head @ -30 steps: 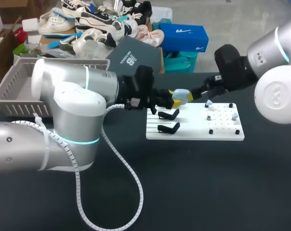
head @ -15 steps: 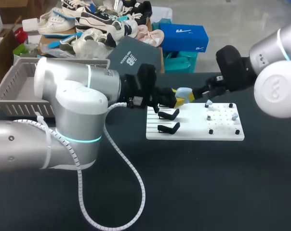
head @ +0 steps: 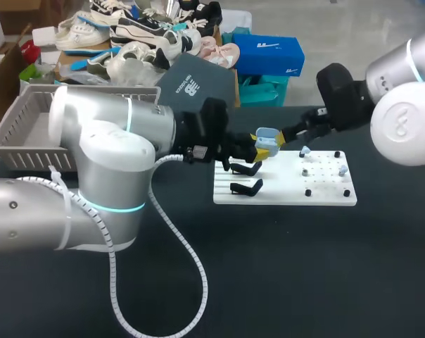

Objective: Pick up each earbud case from the left stands, insert the matching earbuds, close the lid, and place the case in the box.

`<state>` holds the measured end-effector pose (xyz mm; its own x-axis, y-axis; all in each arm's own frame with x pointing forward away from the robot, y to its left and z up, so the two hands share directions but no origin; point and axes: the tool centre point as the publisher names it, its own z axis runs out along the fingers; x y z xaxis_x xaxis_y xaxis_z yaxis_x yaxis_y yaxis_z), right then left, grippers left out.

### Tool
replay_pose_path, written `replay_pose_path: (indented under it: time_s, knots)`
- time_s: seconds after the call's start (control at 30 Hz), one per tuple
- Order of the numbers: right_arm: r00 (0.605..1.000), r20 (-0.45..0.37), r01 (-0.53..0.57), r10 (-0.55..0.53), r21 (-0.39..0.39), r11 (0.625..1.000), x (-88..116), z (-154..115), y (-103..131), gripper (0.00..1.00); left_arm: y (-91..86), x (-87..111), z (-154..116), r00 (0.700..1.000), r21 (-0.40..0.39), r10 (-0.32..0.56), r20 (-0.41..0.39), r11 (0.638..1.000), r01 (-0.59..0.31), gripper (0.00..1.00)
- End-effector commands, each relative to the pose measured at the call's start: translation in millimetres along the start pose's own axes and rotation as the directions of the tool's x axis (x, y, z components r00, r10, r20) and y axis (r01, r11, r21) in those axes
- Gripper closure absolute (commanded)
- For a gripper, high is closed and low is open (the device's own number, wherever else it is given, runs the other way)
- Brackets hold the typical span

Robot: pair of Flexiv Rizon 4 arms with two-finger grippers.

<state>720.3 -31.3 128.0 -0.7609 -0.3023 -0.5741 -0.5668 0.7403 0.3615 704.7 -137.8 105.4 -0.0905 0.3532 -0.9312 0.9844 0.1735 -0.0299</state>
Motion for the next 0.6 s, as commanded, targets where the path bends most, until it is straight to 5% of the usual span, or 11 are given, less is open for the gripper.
replay_pose_path:
  time_s: [0.03,0.2,0.37,0.6]
  knots:
    - [1.0,0.013,-0.003,0.002,0.017,1.0,5.3,-7.1,1.8,0.0,-3.7,5.0,-2.7,1.0,0.001,0.024,0.004,1.0,-0.024,1.0]
    - [0.999,0.031,-0.029,0.026,0.101,0.995,12.5,-18.0,3.0,0.0,-9.2,3.5,-10.6,0.998,0.006,0.045,0.046,0.999,-0.046,1.0]
    - [0.998,0.045,-0.061,0.053,0.202,0.977,25.3,-25.4,0.9,0.0,-15.1,-10.3,-21.3,0.978,0.001,0.09,0.187,0.996,-0.092,1.0]
    - [0.996,0.042,-0.091,0.084,0.241,0.966,41.8,-28.1,-5.0,0.0,-28.2,-20.3,-20.1,0.952,0.005,0.141,0.273,0.989,-0.147,1.0]
